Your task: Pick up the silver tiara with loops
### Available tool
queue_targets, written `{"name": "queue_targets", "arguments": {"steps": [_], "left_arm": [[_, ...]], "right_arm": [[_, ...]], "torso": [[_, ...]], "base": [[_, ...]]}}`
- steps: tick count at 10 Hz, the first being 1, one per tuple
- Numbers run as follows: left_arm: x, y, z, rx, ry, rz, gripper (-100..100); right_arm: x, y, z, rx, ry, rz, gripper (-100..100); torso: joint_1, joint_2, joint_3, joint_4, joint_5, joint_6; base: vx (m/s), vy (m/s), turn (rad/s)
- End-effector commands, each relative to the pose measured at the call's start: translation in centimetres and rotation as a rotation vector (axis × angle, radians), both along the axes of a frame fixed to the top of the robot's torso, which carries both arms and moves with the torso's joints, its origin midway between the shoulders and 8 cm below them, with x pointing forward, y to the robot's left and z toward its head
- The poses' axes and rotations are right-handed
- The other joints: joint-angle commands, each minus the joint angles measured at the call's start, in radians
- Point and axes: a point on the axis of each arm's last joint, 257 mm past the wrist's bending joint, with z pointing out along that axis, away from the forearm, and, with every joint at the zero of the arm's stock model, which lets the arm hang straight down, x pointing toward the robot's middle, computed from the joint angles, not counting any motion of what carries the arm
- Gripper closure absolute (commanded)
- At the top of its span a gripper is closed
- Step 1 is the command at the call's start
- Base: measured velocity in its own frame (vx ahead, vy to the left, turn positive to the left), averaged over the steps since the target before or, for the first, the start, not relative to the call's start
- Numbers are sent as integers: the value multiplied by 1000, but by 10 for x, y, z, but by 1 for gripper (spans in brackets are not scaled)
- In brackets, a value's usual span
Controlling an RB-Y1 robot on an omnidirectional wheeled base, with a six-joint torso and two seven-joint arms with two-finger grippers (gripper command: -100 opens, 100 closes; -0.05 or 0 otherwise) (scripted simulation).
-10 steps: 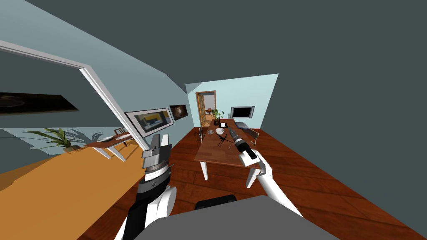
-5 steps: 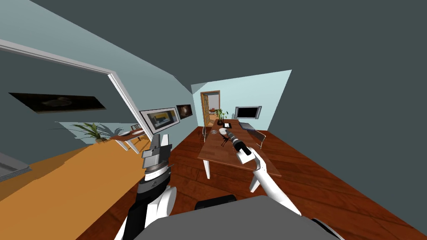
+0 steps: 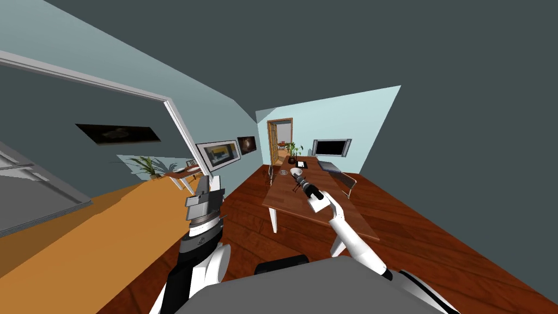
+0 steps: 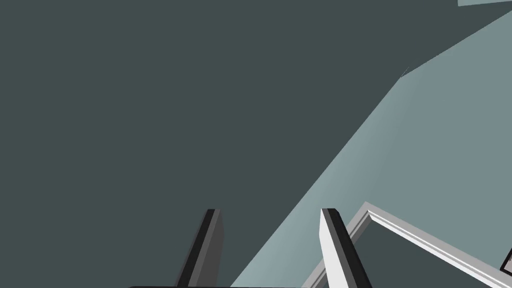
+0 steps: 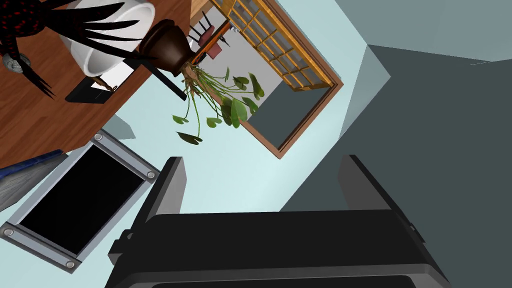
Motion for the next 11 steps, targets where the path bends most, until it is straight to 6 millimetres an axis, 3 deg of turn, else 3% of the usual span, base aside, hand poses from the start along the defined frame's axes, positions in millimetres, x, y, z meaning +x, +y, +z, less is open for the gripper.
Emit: {"name": "queue_targets", "arguments": {"steps": [1,2,3,6,7,8,9,11], "left_arm": [[0,0,0,0,0,0,0],[0,0,0,0,0,0,0],[0,0,0,0,0,0,0],[0,0,0,0,0,0,0],[0,0,0,0,0,0,0],[0,0,0,0,0,0,0],[0,0,0,0,0,0,0],[0,0,0,0,0,0,0]], "right_arm": [[5,-3,-24,-60,70,-1,-100],[4,-4,-27,-62,82,-6,-100],[7,-9,-47,-117,134,-6,-100],[6,-20,-73,-179,216,-19,-100],[5,-30,-94,-239,276,-26,-100],[4,-31,-96,-240,283,-29,-100],[2,-44,-115,-301,343,-39,-100],[-3,-60,-133,-363,403,-51,-100]], "torso": [[0,0,0,0,0,0],[0,0,0,0,0,-1],[0,0,0,0,0,0],[0,0,0,0,0,0],[0,0,0,0,0,0],[0,0,0,0,0,0],[0,0,0,0,0,1],[-1,0,0,0,0,0]], "base": [[-3,-2,188],[-1,-4,97],[0,-1,177],[1,-5,102],[2,-3,176],[4,-7,80],[5,-3,145],[7,-12,143]]}}
